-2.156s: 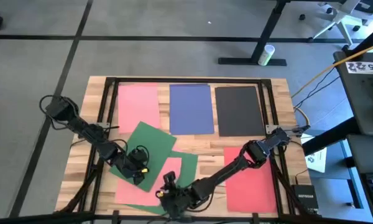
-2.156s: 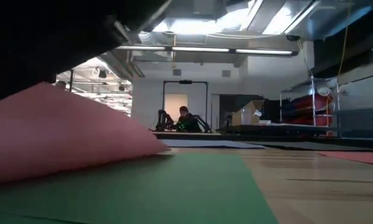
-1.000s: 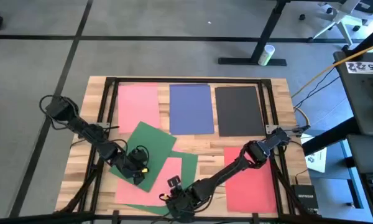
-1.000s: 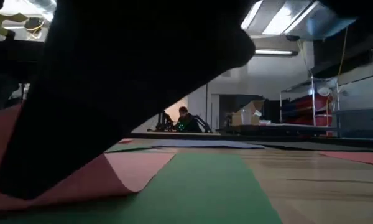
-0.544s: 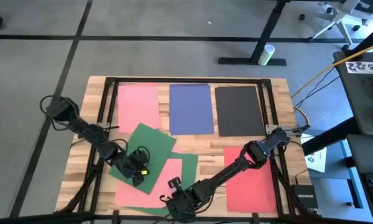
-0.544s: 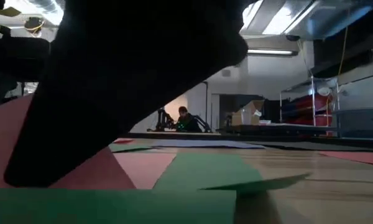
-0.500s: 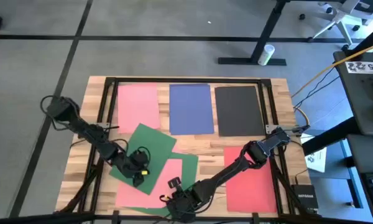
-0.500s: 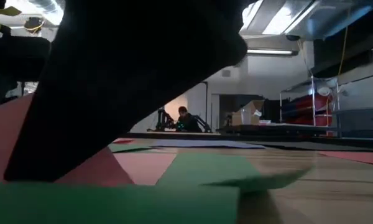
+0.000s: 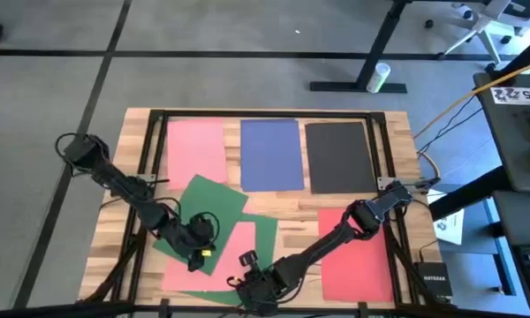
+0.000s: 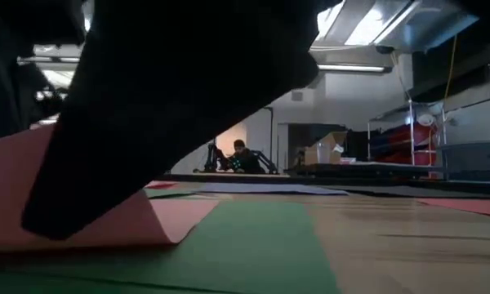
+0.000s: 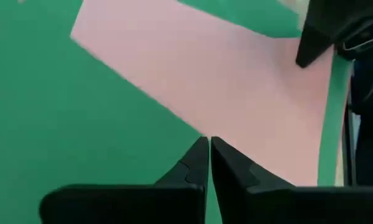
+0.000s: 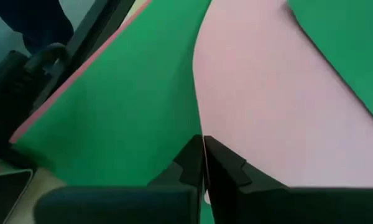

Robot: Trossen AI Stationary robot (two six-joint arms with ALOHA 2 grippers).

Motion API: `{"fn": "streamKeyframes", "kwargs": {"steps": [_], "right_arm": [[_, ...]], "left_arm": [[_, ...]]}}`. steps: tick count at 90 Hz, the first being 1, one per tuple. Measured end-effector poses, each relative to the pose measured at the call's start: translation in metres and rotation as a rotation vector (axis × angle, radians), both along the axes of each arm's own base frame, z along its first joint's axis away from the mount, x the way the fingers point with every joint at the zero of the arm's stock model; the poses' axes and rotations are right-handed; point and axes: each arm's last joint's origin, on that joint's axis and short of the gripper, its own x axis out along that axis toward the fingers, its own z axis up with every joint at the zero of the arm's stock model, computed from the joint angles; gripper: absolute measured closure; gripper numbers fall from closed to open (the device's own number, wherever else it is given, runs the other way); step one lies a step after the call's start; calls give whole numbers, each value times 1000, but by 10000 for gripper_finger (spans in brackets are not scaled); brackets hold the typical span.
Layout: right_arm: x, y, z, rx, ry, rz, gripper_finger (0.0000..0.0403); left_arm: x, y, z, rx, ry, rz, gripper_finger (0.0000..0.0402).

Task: Organize paper
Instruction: Stack the pink paper on top of the other pink paper on the table

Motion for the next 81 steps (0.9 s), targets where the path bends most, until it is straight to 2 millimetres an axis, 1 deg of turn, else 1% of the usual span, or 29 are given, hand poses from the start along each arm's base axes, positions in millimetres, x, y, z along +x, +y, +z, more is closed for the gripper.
{"fn": "streamKeyframes", "kwargs": {"steps": [12,20,47,60,81], "right_arm": [[-3,2,14,-11,-33,-9,403],[-5,2,24,-18,-57,-16,403],[-17,-1,58,-40,-88,-48,403],[-23,-6,73,-77,-101,-79,403],[-34,-12,101,-99,-139,-122,403]], "left_arm": [[4,-7,14,23,-28,-44,401],[4,-11,17,25,-44,-64,401],[-6,-16,14,56,-11,-58,401],[-12,-14,11,81,34,-22,401],[-18,-17,9,112,41,-18,401]]}}
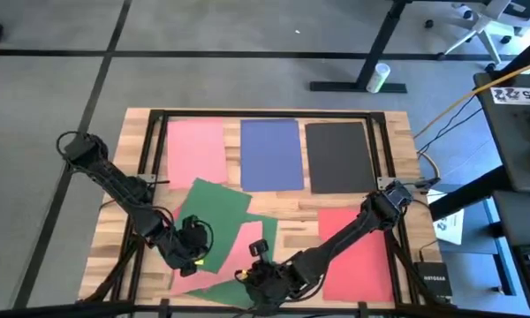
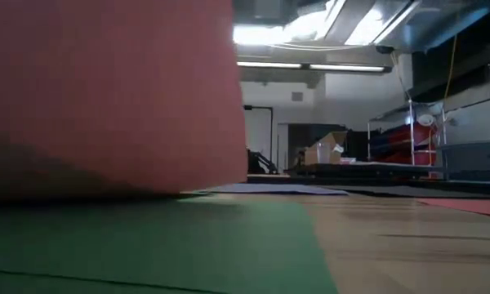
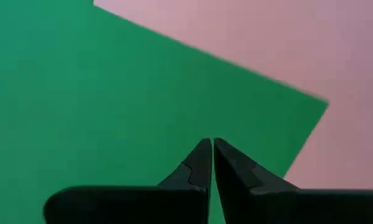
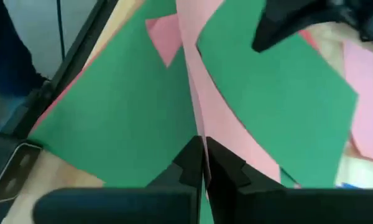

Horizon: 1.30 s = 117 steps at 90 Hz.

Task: Organize paper
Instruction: Stack the pink paper on top of the other pink paper on the table

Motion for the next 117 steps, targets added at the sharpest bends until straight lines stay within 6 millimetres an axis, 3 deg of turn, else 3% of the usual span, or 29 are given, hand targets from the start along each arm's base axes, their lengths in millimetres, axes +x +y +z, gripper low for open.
{"fn": "streamKeyframes", "kwargs": {"steps": [53,86,117], "right_arm": [[-30,-8,63,-22,-129,-56,403],[-37,-14,75,-36,-144,-73,403],[-46,-23,92,-75,-187,-115,403]], "left_arm": [[6,-15,-36,38,72,1,401],[4,-42,-65,-5,45,1,402],[3,-50,-65,-62,21,-27,402]]}}
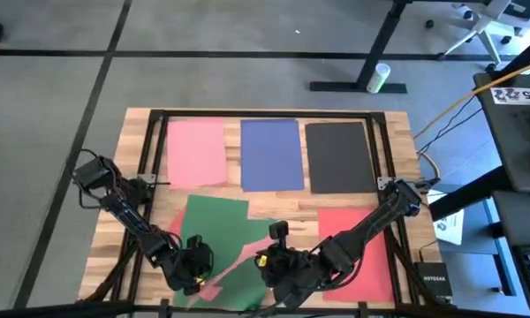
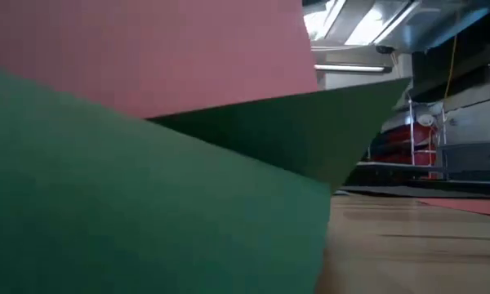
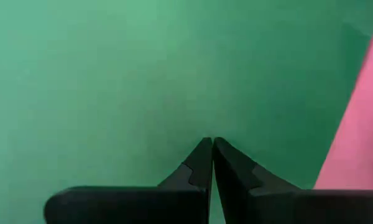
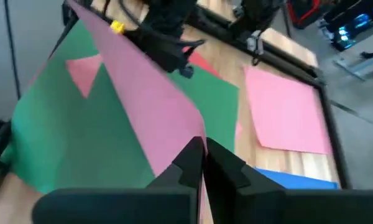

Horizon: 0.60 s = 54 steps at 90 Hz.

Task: Organize paper
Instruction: Stack the pink paper on top of the other pink paper on the table

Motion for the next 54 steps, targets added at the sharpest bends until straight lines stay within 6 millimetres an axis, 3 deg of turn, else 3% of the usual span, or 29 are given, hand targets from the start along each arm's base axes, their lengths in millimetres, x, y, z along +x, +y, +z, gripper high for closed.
{"fn": "streamKeyframes", "kwargs": {"steps": [34,54], "right_arm": [[-9,-13,43,-67,-84,-70,403],[-11,-17,51,-75,-84,-79,403]], "left_arm": [[-1,2,-1,43,8,-10,401],[-6,12,-5,132,67,35,401]]}}
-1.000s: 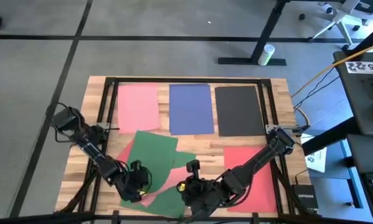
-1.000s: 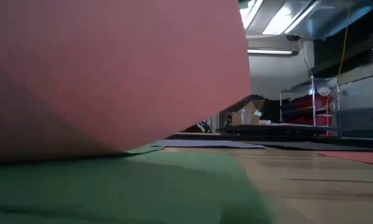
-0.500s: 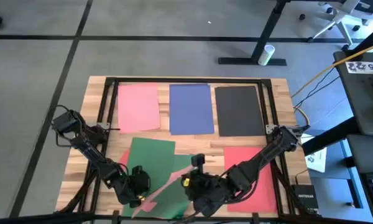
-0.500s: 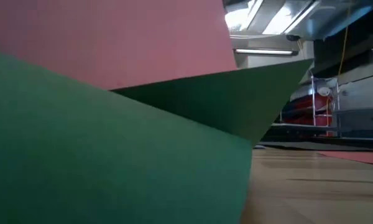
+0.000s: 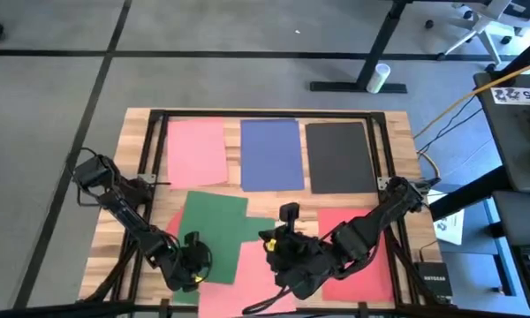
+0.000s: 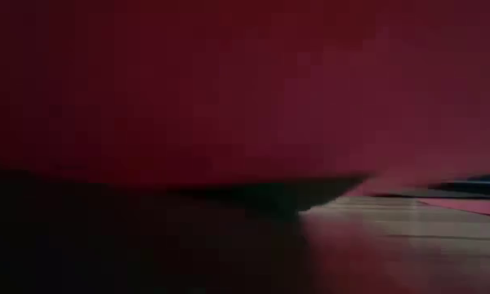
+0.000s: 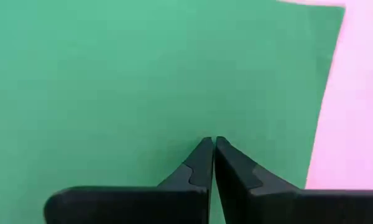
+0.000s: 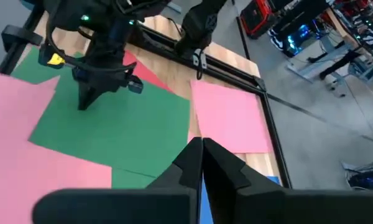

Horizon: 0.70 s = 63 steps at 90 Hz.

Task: Organize paper
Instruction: Stack the pink paper on top of the other pink paper on the table

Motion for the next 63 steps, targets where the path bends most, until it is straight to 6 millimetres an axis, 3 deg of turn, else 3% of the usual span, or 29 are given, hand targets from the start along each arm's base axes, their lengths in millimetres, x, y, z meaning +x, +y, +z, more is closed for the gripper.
{"fn": "streamKeyframes", "kwargs": {"steps": [12,30,63], "right_arm": [[-2,1,-2,11,29,21,403],[-1,8,-11,165,100,83,391],[-5,21,-90,241,358,67,283]], "left_arm": [[0,0,0,0,-2,0,401],[0,0,0,-2,-2,-1,401],[-1,-1,0,-7,-4,0,401]]}}
